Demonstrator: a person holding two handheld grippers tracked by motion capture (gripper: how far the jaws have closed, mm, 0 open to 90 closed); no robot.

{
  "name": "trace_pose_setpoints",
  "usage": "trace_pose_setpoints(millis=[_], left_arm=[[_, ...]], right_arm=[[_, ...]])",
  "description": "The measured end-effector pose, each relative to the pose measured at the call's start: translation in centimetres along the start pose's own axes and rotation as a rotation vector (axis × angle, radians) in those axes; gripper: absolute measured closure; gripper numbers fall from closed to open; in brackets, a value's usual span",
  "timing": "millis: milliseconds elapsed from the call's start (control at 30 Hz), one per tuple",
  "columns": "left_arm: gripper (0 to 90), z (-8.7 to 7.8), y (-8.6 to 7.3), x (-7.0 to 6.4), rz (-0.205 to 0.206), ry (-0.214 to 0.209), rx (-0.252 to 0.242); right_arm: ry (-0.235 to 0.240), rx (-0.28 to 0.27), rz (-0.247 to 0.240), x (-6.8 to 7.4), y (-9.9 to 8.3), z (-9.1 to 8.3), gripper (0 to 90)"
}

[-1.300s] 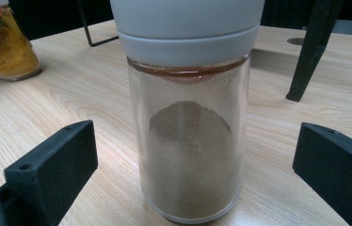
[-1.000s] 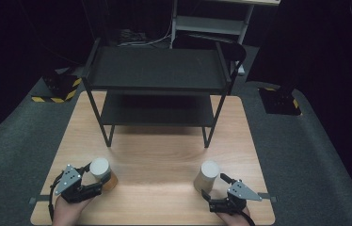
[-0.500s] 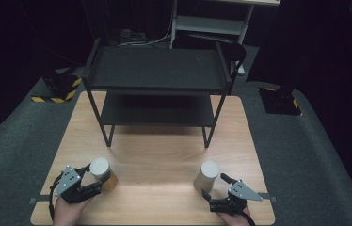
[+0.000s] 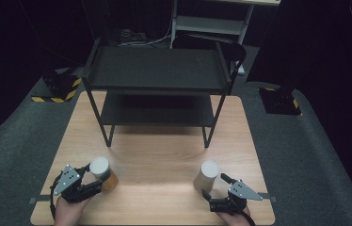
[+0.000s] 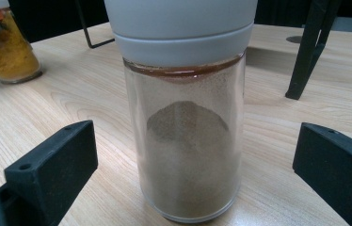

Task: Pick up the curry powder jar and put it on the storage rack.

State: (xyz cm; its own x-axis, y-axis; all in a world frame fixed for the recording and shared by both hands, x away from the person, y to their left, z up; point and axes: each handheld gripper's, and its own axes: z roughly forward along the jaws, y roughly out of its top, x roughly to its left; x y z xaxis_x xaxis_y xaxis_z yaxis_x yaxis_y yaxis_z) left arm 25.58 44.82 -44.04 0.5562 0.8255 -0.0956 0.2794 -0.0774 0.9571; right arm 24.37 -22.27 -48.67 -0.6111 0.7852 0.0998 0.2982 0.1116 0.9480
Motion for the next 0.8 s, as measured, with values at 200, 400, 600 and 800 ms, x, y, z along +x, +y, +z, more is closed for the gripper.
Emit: trace_pose_setpoints(millis=[200, 400, 600, 800], left_arm=[[33.1, 0.0, 0.3, -0.1, 0.004, -0.003, 0.001], [33.1, -0.3, 0.9, -0.3, 0.016, -0.004, -0.01], [33.1, -0.4, 1.8, -0.4, 0.016, -0.01, -0.02], [33.1, -0.7, 3.2, -0.4, 0.016, -0.018, -0.035]], right_arm=[[-0.001, 0.011, -0.01, 0.1, 0.2, 0.0, 0.0], [-0.001, 0.01, -0.006, 0.0, 0.2, 0.0, 0.0], [0.001, 0.011, -0.006, -0.1, 0.2, 0.0, 0.0], [0.004, 0.01, 0.001, -0.2, 0.2, 0.0, 0.0]])
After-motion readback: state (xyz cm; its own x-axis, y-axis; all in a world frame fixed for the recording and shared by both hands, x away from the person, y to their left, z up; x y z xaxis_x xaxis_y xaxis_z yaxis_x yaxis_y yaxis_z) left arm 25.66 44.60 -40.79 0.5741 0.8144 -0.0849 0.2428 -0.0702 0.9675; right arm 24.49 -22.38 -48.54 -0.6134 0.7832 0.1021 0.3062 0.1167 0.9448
